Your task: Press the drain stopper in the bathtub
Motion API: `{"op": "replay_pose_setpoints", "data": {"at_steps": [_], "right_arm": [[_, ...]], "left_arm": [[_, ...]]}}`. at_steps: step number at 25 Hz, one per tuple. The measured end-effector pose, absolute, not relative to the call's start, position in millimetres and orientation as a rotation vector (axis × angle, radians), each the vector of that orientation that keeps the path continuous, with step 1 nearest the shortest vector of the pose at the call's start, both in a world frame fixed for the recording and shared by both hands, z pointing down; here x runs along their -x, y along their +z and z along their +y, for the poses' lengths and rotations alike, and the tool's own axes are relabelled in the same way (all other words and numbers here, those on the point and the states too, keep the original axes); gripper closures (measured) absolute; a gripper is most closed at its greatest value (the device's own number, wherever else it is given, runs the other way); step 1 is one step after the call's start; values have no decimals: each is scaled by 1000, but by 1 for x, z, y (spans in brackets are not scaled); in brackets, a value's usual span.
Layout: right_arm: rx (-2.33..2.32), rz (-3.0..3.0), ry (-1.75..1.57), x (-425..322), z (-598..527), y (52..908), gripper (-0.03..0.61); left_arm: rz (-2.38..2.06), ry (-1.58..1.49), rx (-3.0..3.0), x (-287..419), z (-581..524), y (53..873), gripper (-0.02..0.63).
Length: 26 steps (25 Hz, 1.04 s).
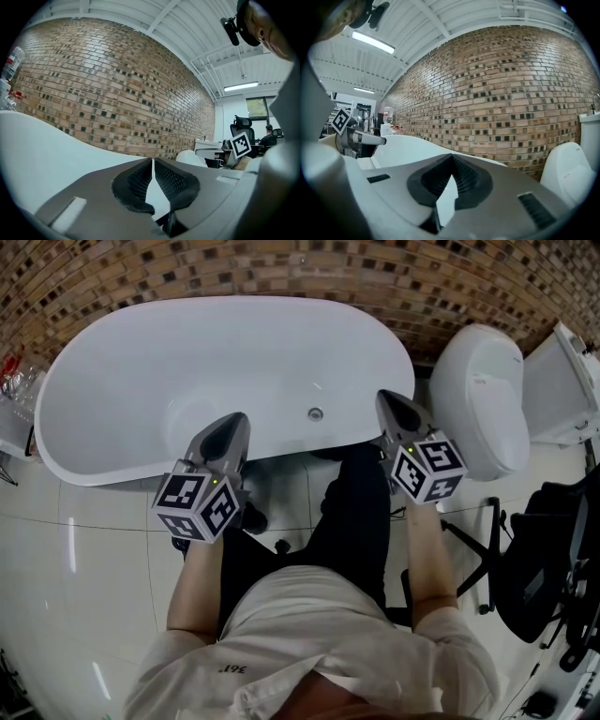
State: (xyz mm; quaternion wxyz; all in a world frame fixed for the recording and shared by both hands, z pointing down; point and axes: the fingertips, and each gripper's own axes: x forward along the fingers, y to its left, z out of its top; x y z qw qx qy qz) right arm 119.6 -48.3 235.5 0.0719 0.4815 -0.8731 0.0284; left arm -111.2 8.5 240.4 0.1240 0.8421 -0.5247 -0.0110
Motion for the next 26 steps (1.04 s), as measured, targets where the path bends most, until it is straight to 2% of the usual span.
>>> {"op": "replay_pose_setpoints", "data": {"at_steps": [26], "right_arm": [[-1397, -2607, 70, -115, -44, 241, 572]], "left_arm": [[-1520, -10, -2444, 107, 12, 248, 606]]}}
